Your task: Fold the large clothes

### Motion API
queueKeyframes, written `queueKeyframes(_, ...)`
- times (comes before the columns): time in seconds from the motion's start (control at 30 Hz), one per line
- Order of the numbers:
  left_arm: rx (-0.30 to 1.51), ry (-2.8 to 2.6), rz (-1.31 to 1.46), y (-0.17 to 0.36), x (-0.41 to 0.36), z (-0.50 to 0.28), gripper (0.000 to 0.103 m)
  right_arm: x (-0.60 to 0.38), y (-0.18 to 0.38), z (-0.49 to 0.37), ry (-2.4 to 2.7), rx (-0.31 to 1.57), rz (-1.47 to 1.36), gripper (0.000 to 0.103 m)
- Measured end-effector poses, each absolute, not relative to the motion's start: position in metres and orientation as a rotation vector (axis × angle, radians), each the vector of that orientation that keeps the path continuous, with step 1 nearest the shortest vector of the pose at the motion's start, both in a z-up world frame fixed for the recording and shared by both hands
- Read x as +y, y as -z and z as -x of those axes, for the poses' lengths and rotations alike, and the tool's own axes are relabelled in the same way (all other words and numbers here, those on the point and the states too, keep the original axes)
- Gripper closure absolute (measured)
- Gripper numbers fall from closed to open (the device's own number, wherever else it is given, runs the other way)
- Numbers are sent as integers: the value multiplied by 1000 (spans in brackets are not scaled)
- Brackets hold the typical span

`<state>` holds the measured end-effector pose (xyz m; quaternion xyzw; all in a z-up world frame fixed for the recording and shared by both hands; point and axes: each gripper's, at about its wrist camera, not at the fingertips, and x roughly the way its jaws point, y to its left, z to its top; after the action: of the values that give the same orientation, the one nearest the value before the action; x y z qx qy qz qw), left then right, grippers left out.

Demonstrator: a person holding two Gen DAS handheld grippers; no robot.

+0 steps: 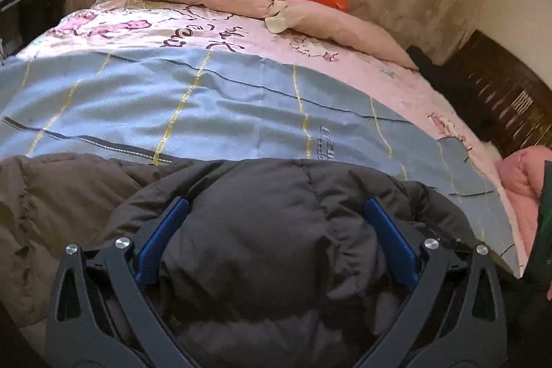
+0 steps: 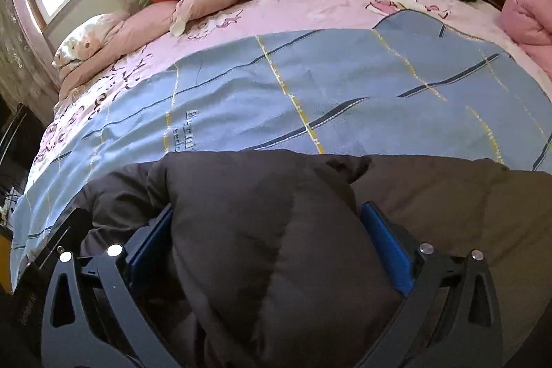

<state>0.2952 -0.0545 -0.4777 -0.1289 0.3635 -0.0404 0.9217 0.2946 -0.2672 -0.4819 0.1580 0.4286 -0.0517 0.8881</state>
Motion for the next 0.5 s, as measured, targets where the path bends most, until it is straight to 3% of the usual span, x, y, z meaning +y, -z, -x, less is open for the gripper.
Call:
queueKeyframes(0.17, 791, 20, 221, 445, -53, -247, 2, -277, 449, -255, 105, 881, -420, 1)
queueKeyframes(0.27, 836, 3, 195, 460, -51, -212, 2, -266, 456, -231, 113, 910, -307, 1)
queueKeyframes(0.37, 899, -78, 44, 498, -63, -201, 2, -247, 492, -223, 142, 982, -147, 1)
queueKeyframes(0.5, 855, -169, -218, 479, -94, -184, 2, -251, 470, -208, 138, 951, -202, 1)
